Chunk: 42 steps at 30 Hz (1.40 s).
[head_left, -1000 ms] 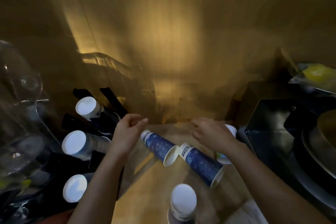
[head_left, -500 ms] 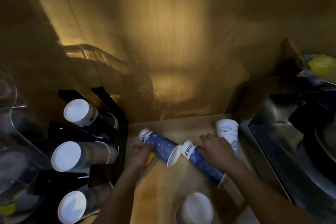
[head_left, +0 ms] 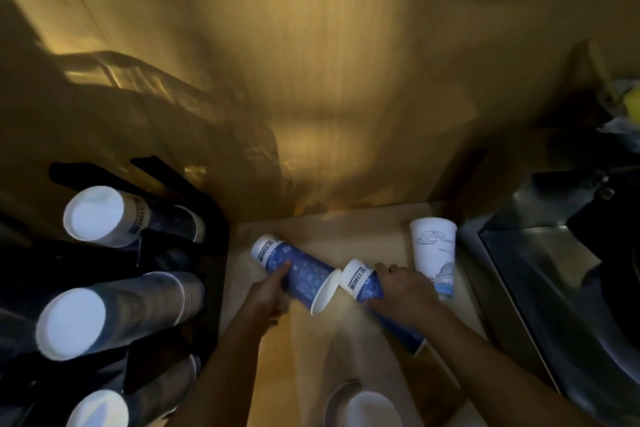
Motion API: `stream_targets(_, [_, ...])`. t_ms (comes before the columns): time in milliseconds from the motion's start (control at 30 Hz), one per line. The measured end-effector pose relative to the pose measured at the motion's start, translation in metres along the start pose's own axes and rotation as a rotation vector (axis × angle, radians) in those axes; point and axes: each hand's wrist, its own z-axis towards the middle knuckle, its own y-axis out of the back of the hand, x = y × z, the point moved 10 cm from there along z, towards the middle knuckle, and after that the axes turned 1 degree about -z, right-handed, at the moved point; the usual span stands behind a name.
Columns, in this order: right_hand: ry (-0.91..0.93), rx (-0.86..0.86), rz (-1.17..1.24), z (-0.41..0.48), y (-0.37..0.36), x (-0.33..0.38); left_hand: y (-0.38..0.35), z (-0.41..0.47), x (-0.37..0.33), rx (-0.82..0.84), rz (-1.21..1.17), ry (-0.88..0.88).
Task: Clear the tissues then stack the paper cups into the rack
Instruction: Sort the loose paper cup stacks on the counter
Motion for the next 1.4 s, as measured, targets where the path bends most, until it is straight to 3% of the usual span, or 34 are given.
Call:
stream_targets(267, [-0.019,0.077,-0.018,0.004,-0.008,0.003,-0.014,0.021,-0.022,-0.052,-0.263,0.004])
stream_targets(400, [-0.027,0.071,0.017,0.003,-0.008,0.001,-0.026,0.019,-0.024,0.038,-0.326,0.047])
stream_targets(600, [-0.080,0.015,0.250,-0.003,0.007,-0.014,-0.017,0.008,-0.038,0.017,-0.332,-0.149])
stream_targets(700, [-0.107,-0.033,0.466,-0.003,0.019,-0.022,-0.003,-0.011,-0.057,-0.072,-0.258,-0.407])
stream_targets(833, [-0.107,-0.146,0.656,-0.005,0.037,-0.028,-0.002,-0.043,-0.060,-0.186,0.096,-0.683])
stream_targets(1167, [-0.091,-0.317,0.923,-0.017,0.061,-0.033,-0.018,-0.046,-0.029,-0.078,0.175,-0.765])
stream_targets(1400, [0.146,-0.540,1.250,-0.047,0.131,-0.006,-0.023,-0.052,-0.025,-0.004,0.172,-0.785])
